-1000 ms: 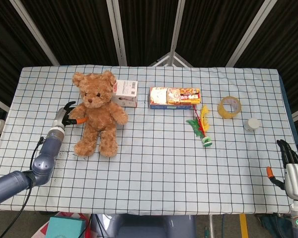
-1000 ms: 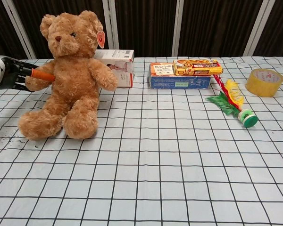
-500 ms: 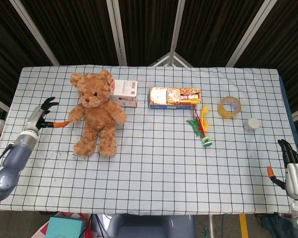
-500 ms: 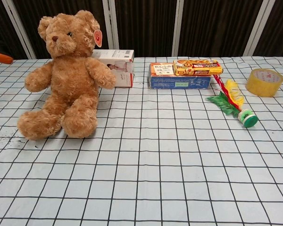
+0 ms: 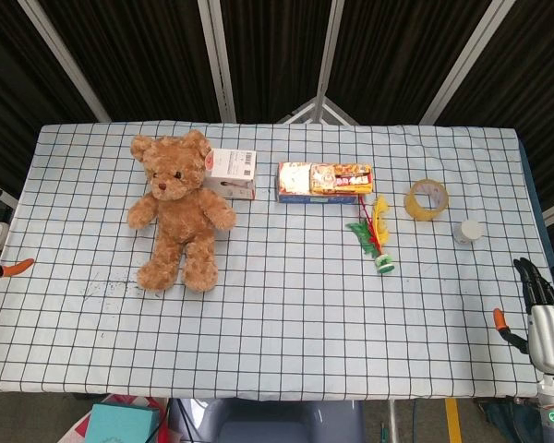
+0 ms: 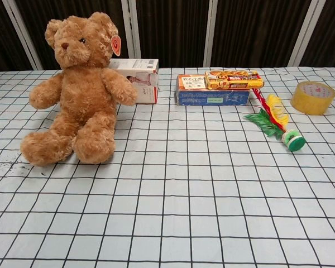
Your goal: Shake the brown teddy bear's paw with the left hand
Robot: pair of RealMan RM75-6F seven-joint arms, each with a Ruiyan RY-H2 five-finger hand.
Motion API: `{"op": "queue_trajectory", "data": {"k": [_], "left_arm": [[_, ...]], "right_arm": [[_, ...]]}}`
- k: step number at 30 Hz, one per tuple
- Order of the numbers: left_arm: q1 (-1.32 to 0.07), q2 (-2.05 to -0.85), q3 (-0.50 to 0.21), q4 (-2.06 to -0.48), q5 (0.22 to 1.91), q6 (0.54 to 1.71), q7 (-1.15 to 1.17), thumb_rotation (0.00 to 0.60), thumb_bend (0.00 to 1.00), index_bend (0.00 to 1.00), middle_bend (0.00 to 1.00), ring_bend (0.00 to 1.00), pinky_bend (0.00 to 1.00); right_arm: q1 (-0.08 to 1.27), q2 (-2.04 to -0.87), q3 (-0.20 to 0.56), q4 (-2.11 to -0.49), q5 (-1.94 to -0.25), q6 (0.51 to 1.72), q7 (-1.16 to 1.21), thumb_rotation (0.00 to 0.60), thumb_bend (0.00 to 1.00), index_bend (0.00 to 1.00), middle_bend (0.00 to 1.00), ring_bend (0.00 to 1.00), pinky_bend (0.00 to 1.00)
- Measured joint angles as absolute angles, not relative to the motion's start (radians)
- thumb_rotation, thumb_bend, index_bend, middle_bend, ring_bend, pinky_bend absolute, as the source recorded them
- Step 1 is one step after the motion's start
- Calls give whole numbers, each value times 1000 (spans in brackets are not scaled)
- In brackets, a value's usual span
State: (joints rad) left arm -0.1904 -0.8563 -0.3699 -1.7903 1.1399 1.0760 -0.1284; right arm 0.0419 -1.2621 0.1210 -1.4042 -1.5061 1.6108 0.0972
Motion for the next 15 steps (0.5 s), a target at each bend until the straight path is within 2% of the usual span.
{"op": "queue_trajectory", "data": {"k": [4,10,15], "left_arm": [[-141,-904,-322,-1682,1287,1205,-183,600,246,58,45,0,0],[-125,-1014,-276,-1484,1392,1303,-274,600,246,64,45,0,0],[-133,-1080,-250,-1379,1427,1337,-330,600,246,68,45,0,0]], "right_arm": [[38,-1278,122,-1384,-1517,1629,103,600,367,85,117,235,62],[38,-1285,126,-1372,-1511,1628,108,600,367,85,117,235,62],[36,-1287,126,-1372,-1512,1633,104,600,367,85,117,235,62]]}}
